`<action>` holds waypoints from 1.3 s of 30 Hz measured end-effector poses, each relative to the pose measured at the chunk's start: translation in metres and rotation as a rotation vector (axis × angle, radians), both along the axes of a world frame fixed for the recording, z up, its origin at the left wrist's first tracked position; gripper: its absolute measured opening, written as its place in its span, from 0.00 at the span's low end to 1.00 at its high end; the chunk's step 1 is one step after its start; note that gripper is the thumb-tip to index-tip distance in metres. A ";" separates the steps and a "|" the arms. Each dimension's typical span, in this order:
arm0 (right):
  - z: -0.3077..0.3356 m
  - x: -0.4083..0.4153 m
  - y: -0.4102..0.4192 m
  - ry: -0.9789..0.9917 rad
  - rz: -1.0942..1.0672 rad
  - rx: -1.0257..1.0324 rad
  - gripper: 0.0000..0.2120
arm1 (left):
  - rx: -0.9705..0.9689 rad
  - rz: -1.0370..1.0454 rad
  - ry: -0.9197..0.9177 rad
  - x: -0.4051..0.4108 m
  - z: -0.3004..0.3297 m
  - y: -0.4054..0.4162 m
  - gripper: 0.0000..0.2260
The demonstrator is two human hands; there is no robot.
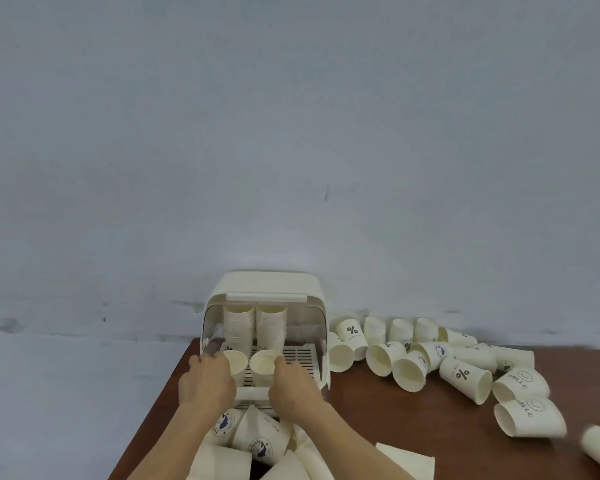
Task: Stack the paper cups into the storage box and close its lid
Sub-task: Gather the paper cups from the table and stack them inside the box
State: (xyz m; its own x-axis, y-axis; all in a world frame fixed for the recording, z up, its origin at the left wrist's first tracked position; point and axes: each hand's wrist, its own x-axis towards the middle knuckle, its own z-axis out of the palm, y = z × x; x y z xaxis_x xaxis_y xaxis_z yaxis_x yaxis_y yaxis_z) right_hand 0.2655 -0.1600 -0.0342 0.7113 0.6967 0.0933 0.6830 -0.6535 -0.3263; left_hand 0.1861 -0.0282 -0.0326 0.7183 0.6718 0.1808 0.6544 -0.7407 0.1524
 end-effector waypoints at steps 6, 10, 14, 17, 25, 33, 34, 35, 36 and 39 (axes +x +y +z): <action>0.024 -0.015 -0.029 -0.004 -0.013 0.013 0.16 | -0.007 -0.093 -0.085 -0.007 0.015 -0.021 0.17; 0.041 -0.020 -0.056 -0.023 -0.008 0.052 0.13 | -0.013 -0.175 -0.074 -0.005 0.028 -0.047 0.10; 0.053 -0.017 -0.086 -0.042 -0.052 0.091 0.10 | -0.015 -0.259 -0.067 0.003 0.037 -0.080 0.09; 0.058 -0.011 -0.108 -0.069 -0.108 0.101 0.11 | 0.011 -0.333 -0.082 0.009 0.041 -0.107 0.09; 0.062 0.011 -0.166 -0.106 -0.235 0.096 0.14 | 0.009 -0.475 -0.046 0.031 0.044 -0.165 0.12; 0.057 0.035 -0.220 -0.037 -0.329 0.132 0.19 | -0.028 -0.547 -0.039 0.054 0.033 -0.203 0.09; 0.056 0.038 -0.225 -0.030 -0.339 0.130 0.20 | -0.036 -0.557 -0.021 0.058 0.031 -0.207 0.10; 0.055 0.041 -0.231 -0.024 -0.349 0.128 0.20 | -0.045 -0.569 -0.005 0.062 0.028 -0.210 0.10; 0.052 0.045 -0.235 -0.017 -0.358 0.130 0.20 | -0.046 -0.580 0.013 0.066 0.026 -0.213 0.10; 0.044 0.058 -0.248 -0.002 -0.387 0.119 0.15 | -0.029 -0.608 0.051 0.079 0.020 -0.221 0.11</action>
State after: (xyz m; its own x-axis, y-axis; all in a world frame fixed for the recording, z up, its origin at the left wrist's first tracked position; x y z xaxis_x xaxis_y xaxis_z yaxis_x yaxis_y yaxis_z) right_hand 0.3235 -0.4078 0.0099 0.9189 0.3614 0.1584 0.3941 -0.8205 -0.4141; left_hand 0.2647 -0.2493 -0.0130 0.9820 0.1424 0.1239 0.1222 -0.9799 0.1579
